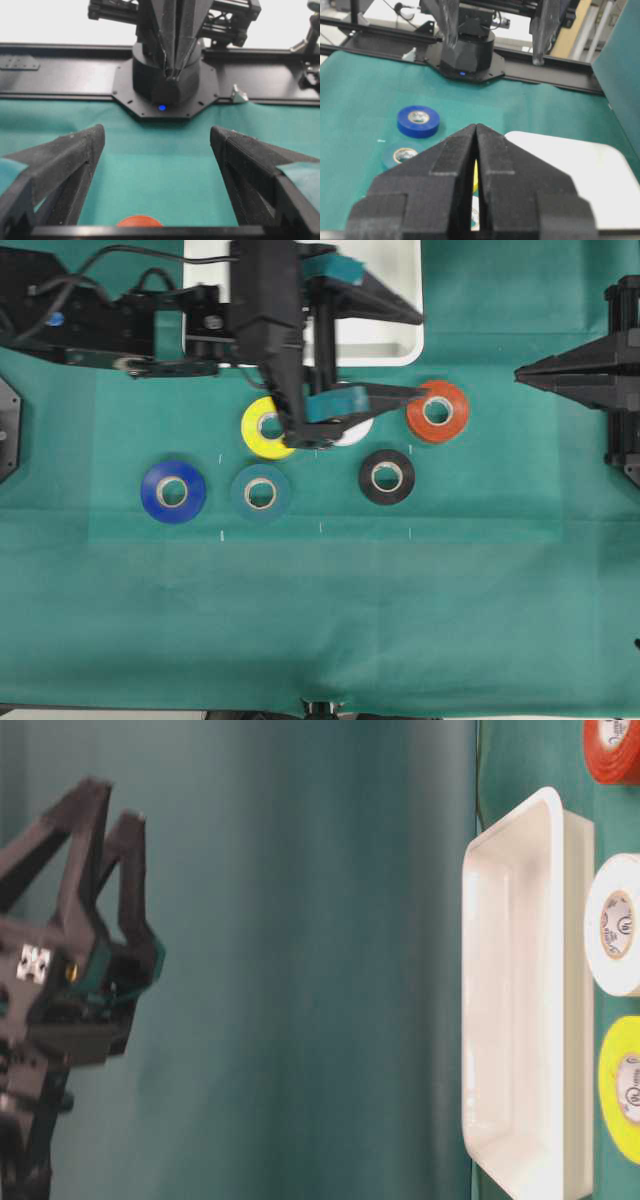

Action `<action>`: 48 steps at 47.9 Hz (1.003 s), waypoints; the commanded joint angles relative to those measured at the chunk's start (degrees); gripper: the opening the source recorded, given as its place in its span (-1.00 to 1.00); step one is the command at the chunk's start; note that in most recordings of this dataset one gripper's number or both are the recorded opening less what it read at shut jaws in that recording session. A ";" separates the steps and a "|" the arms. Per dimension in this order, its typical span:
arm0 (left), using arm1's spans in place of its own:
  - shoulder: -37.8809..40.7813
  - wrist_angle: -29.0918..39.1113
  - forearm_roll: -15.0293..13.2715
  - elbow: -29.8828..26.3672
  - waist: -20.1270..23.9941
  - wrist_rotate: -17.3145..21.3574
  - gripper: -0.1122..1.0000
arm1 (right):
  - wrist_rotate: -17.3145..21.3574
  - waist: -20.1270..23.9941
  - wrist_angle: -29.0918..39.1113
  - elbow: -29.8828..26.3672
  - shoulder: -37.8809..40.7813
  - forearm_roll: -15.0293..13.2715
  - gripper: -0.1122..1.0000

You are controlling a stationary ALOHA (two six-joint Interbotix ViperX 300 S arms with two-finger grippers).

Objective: Pick up the tape from a random location and place it into the white case.
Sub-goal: 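Move the open left gripper over the black tape roll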

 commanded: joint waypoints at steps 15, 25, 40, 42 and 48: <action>0.18 2.64 0.00 -2.99 -0.26 0.00 0.96 | -0.09 0.00 -0.26 -1.41 0.44 -0.35 -0.80; 1.67 11.51 0.00 -5.71 -0.44 -0.09 0.96 | -0.09 0.00 0.09 -1.41 0.44 -0.35 -0.80; 7.29 33.75 0.00 -16.35 -1.41 0.00 0.96 | 0.00 0.00 0.09 -1.41 0.79 -0.35 -0.80; 8.00 36.47 0.00 -17.75 -1.41 0.00 0.96 | 0.09 -0.09 0.09 -1.41 0.79 -0.35 -0.80; 10.02 44.38 0.09 -21.88 -1.41 -0.09 0.96 | 0.18 0.00 0.09 -1.32 0.79 -0.35 -0.80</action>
